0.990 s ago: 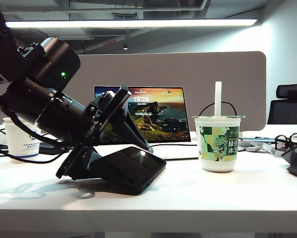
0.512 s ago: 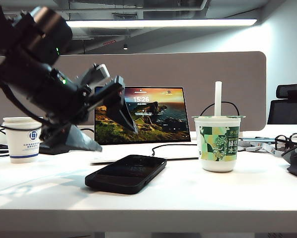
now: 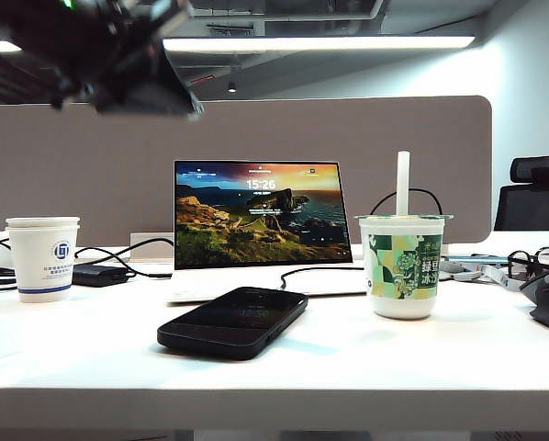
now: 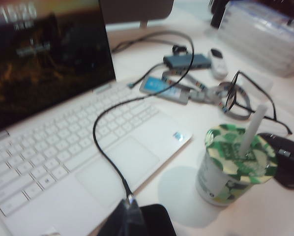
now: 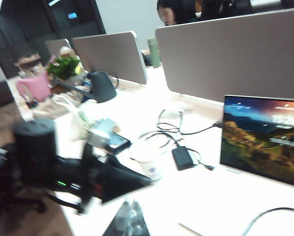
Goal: Pick up the black phone, pick up the charger plug, insert the charger plug into the phone's charging port, and finally place the connected phone back on the desk.
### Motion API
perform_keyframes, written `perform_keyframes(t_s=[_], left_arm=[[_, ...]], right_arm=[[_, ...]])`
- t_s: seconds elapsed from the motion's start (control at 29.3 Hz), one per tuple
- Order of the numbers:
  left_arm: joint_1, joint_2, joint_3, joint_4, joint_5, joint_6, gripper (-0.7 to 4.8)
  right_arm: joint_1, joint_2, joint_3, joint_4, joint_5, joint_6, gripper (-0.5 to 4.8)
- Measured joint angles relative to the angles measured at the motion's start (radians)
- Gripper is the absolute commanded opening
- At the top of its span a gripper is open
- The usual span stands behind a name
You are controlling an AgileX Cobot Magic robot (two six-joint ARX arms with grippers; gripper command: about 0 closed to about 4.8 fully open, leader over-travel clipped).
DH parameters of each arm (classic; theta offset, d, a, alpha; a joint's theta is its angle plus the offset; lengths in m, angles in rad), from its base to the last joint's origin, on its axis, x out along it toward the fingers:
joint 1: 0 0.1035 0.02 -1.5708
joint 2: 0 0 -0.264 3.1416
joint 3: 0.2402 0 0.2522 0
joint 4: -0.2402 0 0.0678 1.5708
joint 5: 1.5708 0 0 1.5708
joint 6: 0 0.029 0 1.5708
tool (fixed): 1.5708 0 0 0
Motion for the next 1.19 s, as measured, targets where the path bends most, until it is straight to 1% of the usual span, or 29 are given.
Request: perform_keyframes(t_s=[0.07,0.14,0.24,0.31,0.38,0.48,0.68,0.85,0.92,1.09,1.19], left_arm=[[-0.002,-0.048,0.0,-0.023,-0.018,0.023,-0.06],[-0.002,-0.098,0.0,-0.05,-0.058,0.031,-0.06],[-0.002,-0.163,0.0,-0.092,-0.121,0.034,-0.06],[-0.002,-0.222,0.0,-0.143,-0.168,0.034,-0.06],[-0.002,-0.271,0.0,-0.165,-0.184,0.036,-0.06],[-0.003,-0.336,0.0,-0.204,-0.219,0.076,-0.06],[-0.003,-0.417,0.0,-0.288,-0.284,0.172,-0.06],[-0.003,-0.42,-0.017,-0.313,-0.287,0.183,-0.06],[-0.01,-0.423,-0.041,-0.296,-0.288,0.183,-0.06],[-0.048,-0.451,-0.153,-0.206,-0.294,0.183,-0.06],[-0.048,-0.466,-0.211,-0.165,-0.299,0.174,-0.06]], right_arm=[[0.0,0.0,0.0,-0.013,0.038,-0.051,-0.01],[0.0,-0.003,0.0,-0.036,0.092,-0.091,-0.02],[0.0,-0.011,0.0,-0.082,0.212,-0.121,-0.02],[0.0,-0.015,0.0,-0.116,0.299,-0.141,-0.02],[0.0,-0.018,0.0,-0.16,0.38,-0.183,-0.02],[0.0,-0.019,-0.011,-0.212,0.466,-0.236,-0.02],[0.003,-0.071,-0.138,-0.206,0.543,-0.248,-0.02],[0.003,-0.149,-0.278,-0.145,0.616,-0.248,-0.02],[0.003,-0.19,-0.33,-0.118,0.628,-0.248,-0.02],[0.003,-0.274,-0.423,-0.047,0.631,-0.248,-0.01],[0.003,-0.306,-0.481,-0.043,0.647,-0.249,-0.02]])
